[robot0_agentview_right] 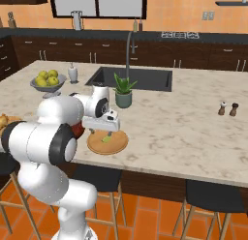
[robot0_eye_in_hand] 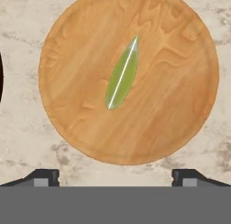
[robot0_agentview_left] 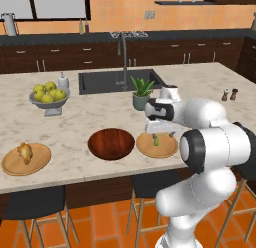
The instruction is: Pick the chicken drumstick and lemon wedge from their plates and place them in the bowl. Then put the bowl in the fridge.
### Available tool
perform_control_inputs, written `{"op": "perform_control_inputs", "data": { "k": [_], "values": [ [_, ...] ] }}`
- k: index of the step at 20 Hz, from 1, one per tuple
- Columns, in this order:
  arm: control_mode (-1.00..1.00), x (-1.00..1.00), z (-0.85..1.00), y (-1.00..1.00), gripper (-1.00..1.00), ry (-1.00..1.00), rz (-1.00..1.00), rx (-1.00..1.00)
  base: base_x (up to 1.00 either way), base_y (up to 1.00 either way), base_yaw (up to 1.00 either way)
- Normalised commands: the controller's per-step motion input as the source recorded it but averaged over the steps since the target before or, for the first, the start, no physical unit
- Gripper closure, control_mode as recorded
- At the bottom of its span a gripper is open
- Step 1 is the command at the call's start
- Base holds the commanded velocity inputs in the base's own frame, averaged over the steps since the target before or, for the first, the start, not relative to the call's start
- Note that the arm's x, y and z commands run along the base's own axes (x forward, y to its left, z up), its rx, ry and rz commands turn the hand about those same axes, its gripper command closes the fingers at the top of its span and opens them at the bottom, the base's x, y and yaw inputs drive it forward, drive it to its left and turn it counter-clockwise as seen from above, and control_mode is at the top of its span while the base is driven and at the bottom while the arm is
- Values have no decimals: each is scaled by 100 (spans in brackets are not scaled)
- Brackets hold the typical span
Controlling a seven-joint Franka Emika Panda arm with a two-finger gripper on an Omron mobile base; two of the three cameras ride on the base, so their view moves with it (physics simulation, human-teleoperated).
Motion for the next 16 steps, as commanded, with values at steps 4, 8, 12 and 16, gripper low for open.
{"op": "perform_control_inputs", "data": {
  "k": [4,8,12,16],
  "values": [
    [-100,57,-39,-6,-100,5,0,0,0,0,0],
    [-100,61,-29,0,-100,1,0,0,0,0,0],
    [-100,22,-33,0,-100,7,0,0,0,0,0],
    [-100,2,-34,0,-100,1,0,0,0,0,0]
  ]
}}
